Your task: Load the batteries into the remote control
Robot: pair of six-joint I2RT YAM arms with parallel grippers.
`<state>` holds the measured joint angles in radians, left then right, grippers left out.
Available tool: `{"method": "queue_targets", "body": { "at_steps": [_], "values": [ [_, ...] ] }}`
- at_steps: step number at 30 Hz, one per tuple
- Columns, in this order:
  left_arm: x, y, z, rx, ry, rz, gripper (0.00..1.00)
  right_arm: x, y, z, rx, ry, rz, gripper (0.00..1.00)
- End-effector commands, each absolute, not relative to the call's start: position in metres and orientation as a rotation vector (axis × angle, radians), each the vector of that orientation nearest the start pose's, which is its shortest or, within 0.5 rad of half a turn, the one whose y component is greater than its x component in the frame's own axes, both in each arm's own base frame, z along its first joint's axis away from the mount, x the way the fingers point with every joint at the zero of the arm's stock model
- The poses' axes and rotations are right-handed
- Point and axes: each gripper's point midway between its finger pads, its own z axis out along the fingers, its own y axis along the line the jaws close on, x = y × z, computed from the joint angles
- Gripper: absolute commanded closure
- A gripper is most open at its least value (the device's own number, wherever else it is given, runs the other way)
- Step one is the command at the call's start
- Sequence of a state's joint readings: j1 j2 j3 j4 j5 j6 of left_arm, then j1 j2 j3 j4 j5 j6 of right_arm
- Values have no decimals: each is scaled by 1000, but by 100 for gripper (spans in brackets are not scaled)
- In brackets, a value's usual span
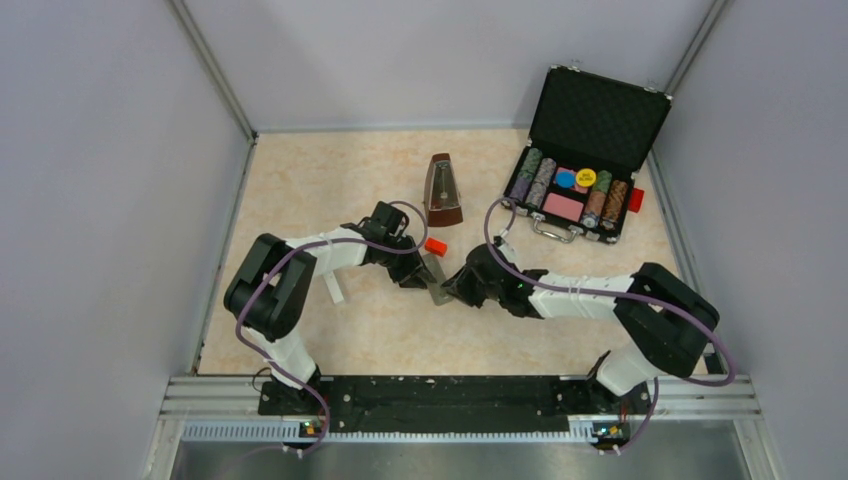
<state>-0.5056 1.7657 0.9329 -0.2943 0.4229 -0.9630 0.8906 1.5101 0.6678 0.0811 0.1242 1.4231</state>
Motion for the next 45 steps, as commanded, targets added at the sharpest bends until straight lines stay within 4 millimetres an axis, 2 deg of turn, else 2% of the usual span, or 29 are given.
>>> {"method": "queue_targets", "body": {
  "at_steps": [1, 20, 28, 32, 45],
  "values": [
    [217, -222, -47, -594, 3086, -526, 95, 230, 319, 50, 752, 2443, 928, 77],
    [217, -221, -48, -603, 3086, -530, 95, 227, 327, 38, 765, 2479, 934, 84],
    [215, -221, -49, -604, 3090, -528, 95, 227, 322, 26, 815, 2490, 880, 95],
    [213, -220, -51, -607, 3093, -523, 95, 228, 320, 21, 868, 2490, 862, 100],
    [211, -217, -56, -603, 3087, -523, 100, 222, 309, -2, 1180, 2480, 789, 100]
  ]
}}
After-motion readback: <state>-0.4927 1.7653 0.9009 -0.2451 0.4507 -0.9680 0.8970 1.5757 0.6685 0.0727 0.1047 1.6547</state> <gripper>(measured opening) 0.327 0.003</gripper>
